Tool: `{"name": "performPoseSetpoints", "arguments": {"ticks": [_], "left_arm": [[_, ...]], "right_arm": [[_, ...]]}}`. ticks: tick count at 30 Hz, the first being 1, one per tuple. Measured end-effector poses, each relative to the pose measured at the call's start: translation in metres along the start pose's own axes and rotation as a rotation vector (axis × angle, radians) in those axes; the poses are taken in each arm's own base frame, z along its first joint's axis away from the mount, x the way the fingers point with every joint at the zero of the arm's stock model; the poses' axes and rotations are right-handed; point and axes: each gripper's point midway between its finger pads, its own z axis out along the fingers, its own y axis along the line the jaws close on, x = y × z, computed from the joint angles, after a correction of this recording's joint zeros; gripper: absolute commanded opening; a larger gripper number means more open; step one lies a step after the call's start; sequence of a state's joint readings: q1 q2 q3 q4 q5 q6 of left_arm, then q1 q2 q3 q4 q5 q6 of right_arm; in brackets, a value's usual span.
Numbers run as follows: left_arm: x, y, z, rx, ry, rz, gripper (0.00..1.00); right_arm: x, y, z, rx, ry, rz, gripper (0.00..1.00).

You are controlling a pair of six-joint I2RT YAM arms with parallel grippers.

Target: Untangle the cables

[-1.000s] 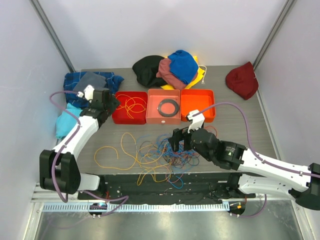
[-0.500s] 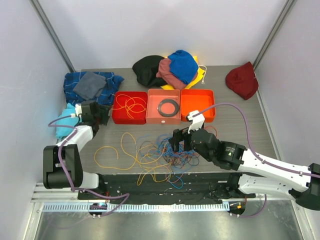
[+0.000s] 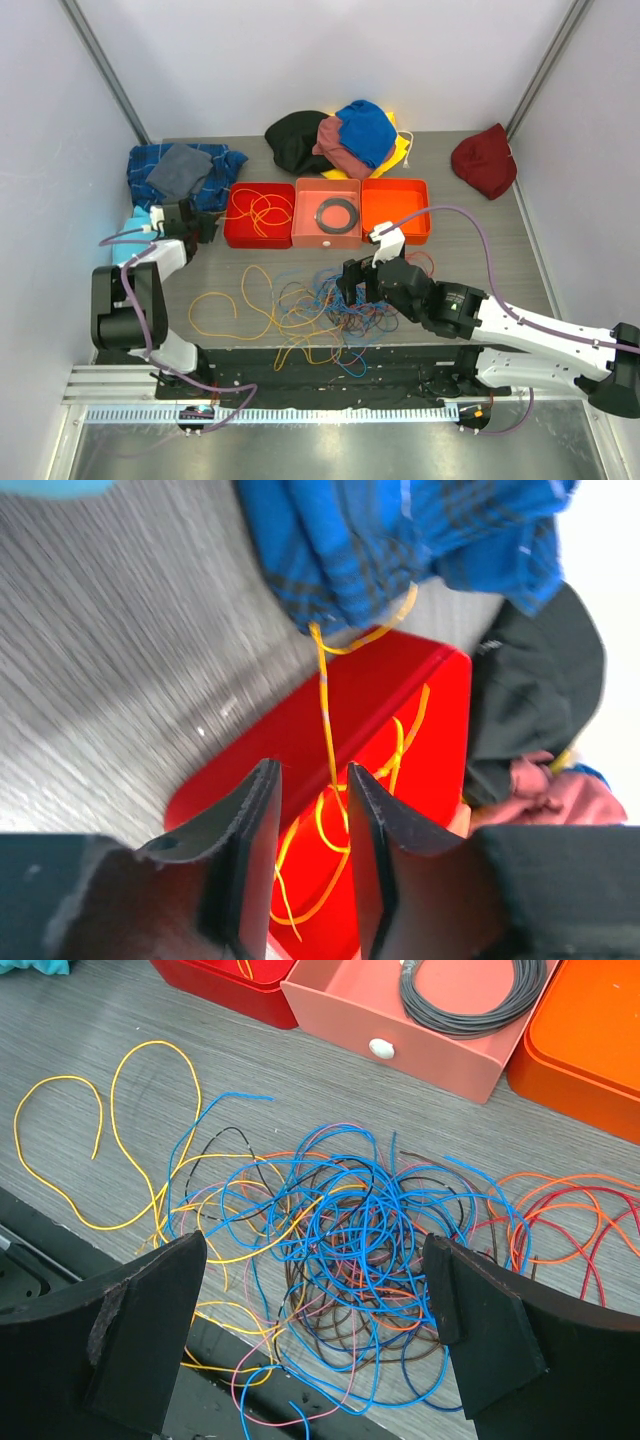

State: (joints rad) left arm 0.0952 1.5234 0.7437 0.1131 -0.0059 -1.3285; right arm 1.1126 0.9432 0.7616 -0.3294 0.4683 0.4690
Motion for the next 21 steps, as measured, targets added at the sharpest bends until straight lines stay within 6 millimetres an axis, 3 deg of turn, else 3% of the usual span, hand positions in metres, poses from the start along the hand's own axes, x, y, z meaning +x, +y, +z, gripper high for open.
{"name": "performPoseSetpoints", "arguments": {"ticks": [6,11,15,18,21], "left_arm": [[-0.002,0.007,0.014,-0.033,0.001,0.005,0.09],[-0.007,-0.005,0.003,-0.003,-0.008,0.051,0.03],[-0.013,-0.036,-0.029,0.077,-0.031,0.111,0.01],[-0.018,-0.077,-0.056,0.159,-0.056,0.186,0.01],[-0.008,-0.122,-0.079,0.241,-0.064,0.286,0.00]], "right_arm": [[0.000,-0.001,0.001,0.005,0.000,-0.007,1.00],[0.005,-0.003,0.005,0.020,0.016,-0.026,1.00],[0.007,-0.003,0.007,0.024,0.023,-0.035,1.00],[0.009,-0.003,0.008,0.026,0.029,-0.040,1.00],[0.011,-0.003,0.010,0.029,0.035,-0.045,1.00]]}}
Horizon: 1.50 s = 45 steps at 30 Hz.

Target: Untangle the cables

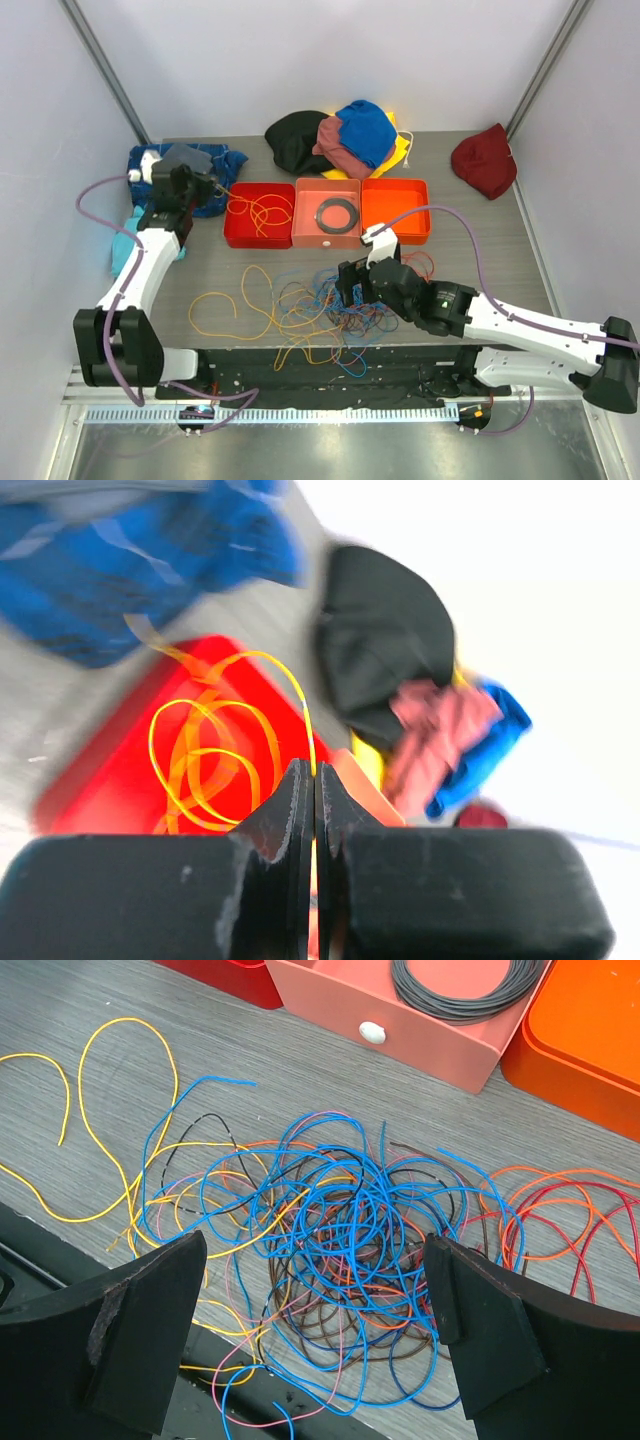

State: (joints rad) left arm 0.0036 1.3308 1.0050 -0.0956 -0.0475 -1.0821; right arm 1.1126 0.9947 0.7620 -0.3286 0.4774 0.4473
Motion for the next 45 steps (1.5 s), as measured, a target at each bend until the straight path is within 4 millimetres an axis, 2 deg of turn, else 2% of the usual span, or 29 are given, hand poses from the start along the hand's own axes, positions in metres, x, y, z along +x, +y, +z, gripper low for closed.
{"name": "performPoseSetpoints", "arguments": {"ticks": [3,5,8,11,13,19,22,31,39,45], "left_arm": [[0.016,-0.031,-0.009,0.047,0.030,0.092,0.00],[0.032,-0.042,-0.012,0.057,0.062,0.147,0.00],[0.058,-0.045,-0.013,0.039,0.114,0.217,0.00],[0.070,-0.046,-0.016,0.014,0.136,0.270,0.00],[0.071,-0.052,-0.021,0.010,0.134,0.299,0.00],[0.057,-0.090,-0.035,0.075,0.090,0.315,0.00],[0.054,-0.094,-0.040,0.087,0.084,0.311,0.00],[0.058,-0.084,-0.037,0.067,0.090,0.321,0.00],[0.078,-0.045,-0.020,-0.026,0.134,0.352,0.00],[0.099,-0.001,0.001,-0.131,0.170,0.384,0.00]], "right_arm": [[0.000,0.000,0.000,0.001,0.002,-0.001,1.00],[0.000,0.000,0.000,0.001,0.001,-0.001,1.00],[-0.001,0.000,-0.001,0.000,-0.003,0.002,1.00],[-0.004,-0.001,-0.003,0.000,-0.014,0.007,1.00],[-0.007,-0.001,-0.005,0.000,-0.023,0.012,1.00],[-0.007,-0.002,-0.005,0.001,-0.026,0.013,1.00],[-0.008,-0.002,-0.005,0.002,-0.026,0.013,1.00],[-0.007,-0.003,-0.006,0.005,-0.026,0.012,1.00],[-0.006,-0.006,-0.006,0.019,-0.021,0.007,1.00],[-0.005,-0.010,-0.008,0.032,-0.020,0.003,1.00]]}}
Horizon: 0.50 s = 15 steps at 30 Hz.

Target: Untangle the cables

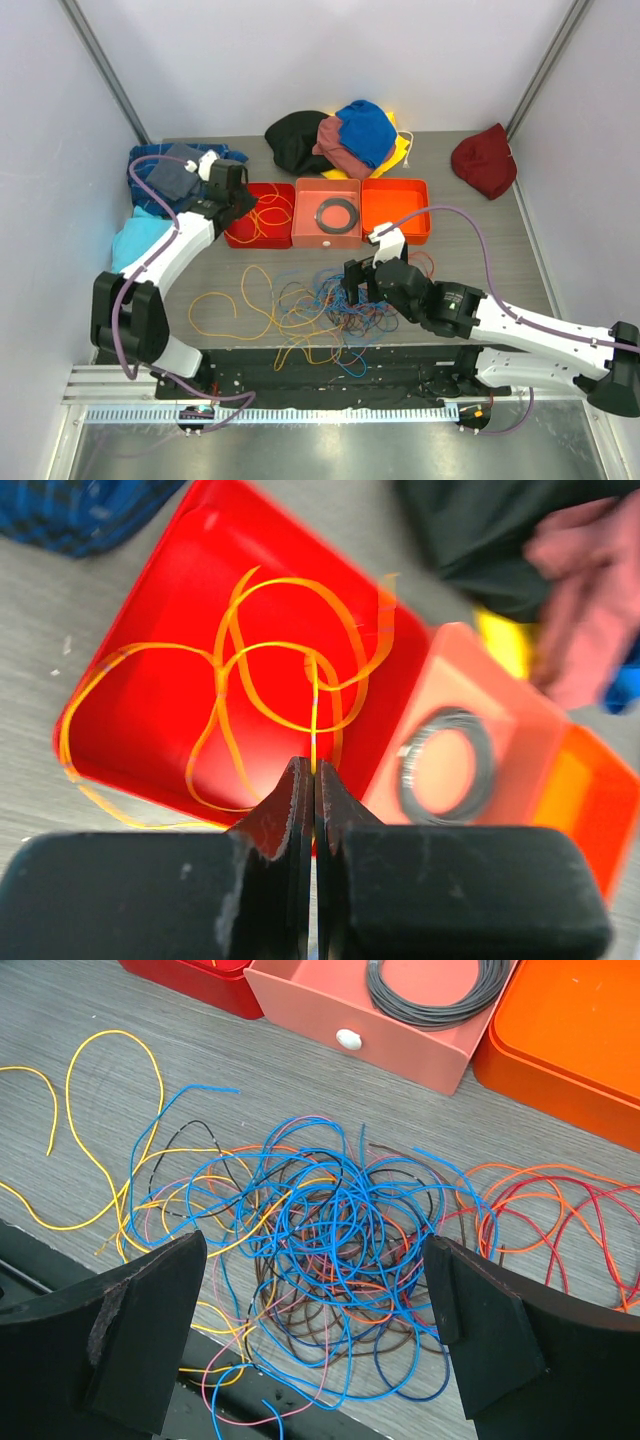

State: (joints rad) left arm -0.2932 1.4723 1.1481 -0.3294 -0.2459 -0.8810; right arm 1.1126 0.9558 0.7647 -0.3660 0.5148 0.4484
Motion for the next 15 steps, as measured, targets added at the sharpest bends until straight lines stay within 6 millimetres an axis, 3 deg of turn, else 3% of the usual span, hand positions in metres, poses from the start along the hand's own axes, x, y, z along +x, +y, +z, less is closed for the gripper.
{"name": "performPoseSetpoints", "arguments": {"ticks": [8,15], "left_arm": [[0.027,0.024,0.031,-0.094,0.060,0.029,0.00],[0.017,0.016,0.036,-0.103,0.045,0.033,0.00]], "right_arm": [[-0.002,-0.005,-0.004,0.016,-0.009,0.000,1.00],[-0.004,-0.007,-0.006,0.021,-0.018,0.003,1.00]]}}
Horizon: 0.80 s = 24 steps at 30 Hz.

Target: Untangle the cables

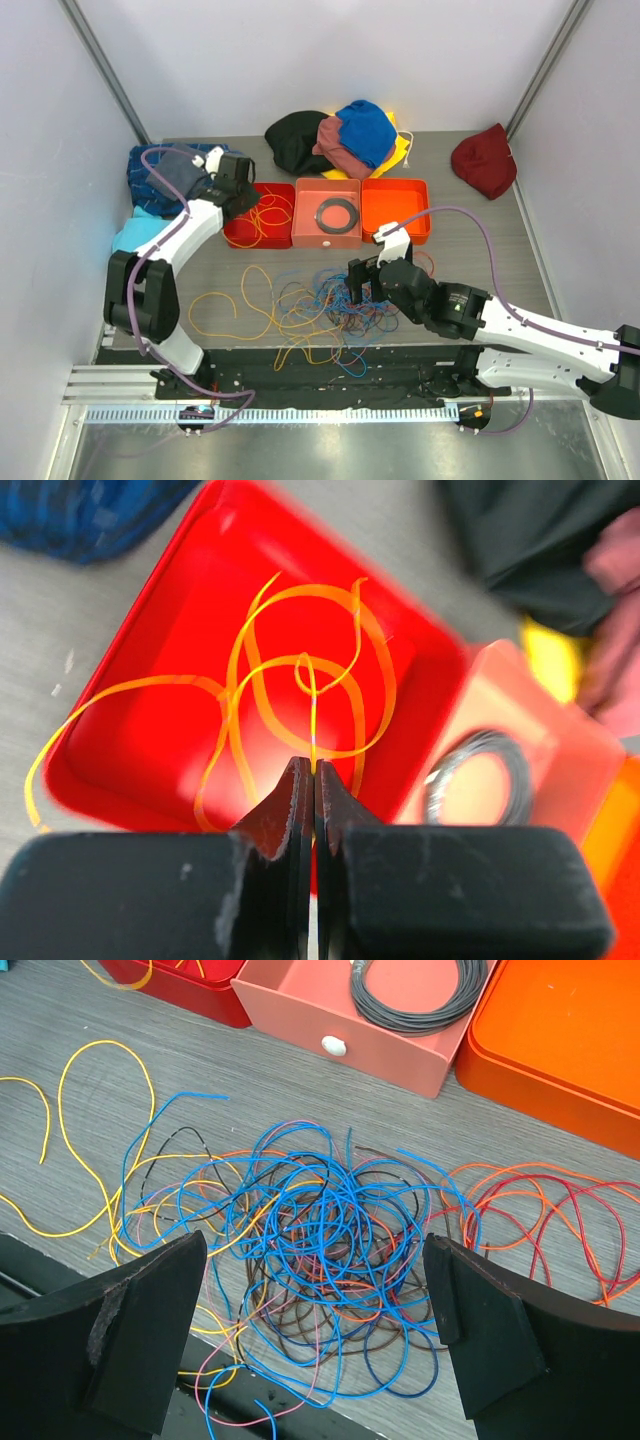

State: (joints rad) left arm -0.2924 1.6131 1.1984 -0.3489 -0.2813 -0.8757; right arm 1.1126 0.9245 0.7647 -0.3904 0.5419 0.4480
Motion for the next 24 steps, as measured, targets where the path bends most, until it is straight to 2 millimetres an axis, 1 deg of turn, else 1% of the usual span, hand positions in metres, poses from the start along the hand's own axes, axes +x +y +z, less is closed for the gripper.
{"name": "performPoseSetpoints", "arguments": {"ticks": [3,8,11,13,17,20,21,23,24], "left_arm": [[-0.020,-0.019,-0.002,0.028,-0.037,-0.004,0.00],[-0.060,-0.053,-0.008,0.086,-0.101,-0.017,0.00],[-0.066,-0.061,0.001,0.091,-0.107,-0.017,0.00],[-0.060,-0.058,0.012,0.072,-0.089,-0.005,0.00],[-0.038,-0.045,0.034,0.031,-0.041,0.019,0.00],[-0.020,-0.032,0.043,0.008,-0.005,0.031,0.00],[-0.015,-0.027,0.045,0.001,0.003,0.033,0.01],[-0.002,-0.016,0.051,-0.016,0.020,0.040,0.10],[0.004,-0.010,0.053,-0.027,0.030,0.044,0.23]], "right_arm": [[0.000,-0.001,0.000,0.004,-0.002,-0.001,1.00],[-0.002,-0.003,0.000,0.013,-0.010,0.001,1.00],[-0.002,-0.003,0.000,0.016,-0.011,0.001,1.00],[-0.002,-0.004,0.000,0.019,-0.012,0.000,1.00],[-0.002,-0.005,0.000,0.027,-0.014,-0.003,1.00],[-0.001,-0.007,0.000,0.034,-0.012,-0.008,1.00],[-0.001,-0.007,0.000,0.035,-0.011,-0.009,1.00],[0.000,-0.008,0.000,0.037,-0.009,-0.011,1.00],[0.000,-0.008,0.000,0.038,-0.008,-0.011,1.00]]}}
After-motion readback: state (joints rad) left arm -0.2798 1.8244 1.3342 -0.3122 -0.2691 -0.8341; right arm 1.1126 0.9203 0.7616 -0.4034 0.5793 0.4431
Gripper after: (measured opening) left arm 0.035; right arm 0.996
